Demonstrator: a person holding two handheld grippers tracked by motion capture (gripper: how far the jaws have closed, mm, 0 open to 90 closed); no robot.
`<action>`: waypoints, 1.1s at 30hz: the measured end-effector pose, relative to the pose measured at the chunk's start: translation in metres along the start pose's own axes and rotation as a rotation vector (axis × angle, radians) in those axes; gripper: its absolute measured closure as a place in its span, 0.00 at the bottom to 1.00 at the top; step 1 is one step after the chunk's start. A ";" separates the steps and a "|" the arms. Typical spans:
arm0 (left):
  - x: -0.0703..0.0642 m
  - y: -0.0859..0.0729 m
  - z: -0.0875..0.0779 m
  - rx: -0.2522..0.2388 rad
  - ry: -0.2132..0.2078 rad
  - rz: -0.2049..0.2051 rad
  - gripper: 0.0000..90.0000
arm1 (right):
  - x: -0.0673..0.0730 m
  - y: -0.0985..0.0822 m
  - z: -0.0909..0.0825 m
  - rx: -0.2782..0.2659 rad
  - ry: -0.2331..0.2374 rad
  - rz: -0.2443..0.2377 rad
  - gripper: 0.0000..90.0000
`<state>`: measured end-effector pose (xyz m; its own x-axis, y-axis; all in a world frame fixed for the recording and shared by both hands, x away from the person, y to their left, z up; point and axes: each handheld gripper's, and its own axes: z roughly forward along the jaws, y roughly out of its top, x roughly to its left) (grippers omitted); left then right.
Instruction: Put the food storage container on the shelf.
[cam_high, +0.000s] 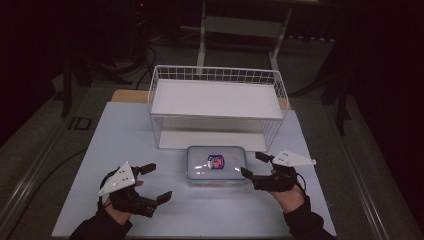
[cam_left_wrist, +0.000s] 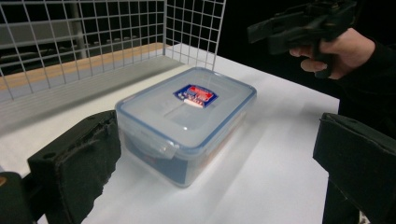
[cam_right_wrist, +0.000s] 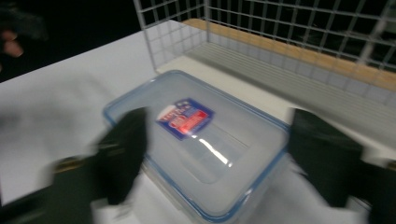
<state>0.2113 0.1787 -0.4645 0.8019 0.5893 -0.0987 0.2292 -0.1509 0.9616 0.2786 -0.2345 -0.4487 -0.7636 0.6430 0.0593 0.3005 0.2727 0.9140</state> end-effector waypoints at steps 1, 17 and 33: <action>-0.001 0.004 0.001 0.000 -0.004 0.006 0.01 | 0.001 0.001 -0.001 -0.002 0.004 -0.007 0.15; 0.014 0.057 0.035 0.052 -0.047 -0.069 0.00 | -0.004 0.010 -0.017 -0.035 0.005 -0.025 0.15; 0.057 0.031 0.096 0.206 -0.068 -0.302 0.00 | -0.008 -0.001 -0.002 0.019 -0.018 0.035 0.11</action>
<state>0.3168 0.1311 -0.4649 0.7142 0.5788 -0.3936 0.5619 -0.1389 0.8154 0.2833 -0.2416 -0.4496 -0.7417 0.6655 0.0839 0.3383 0.2632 0.9035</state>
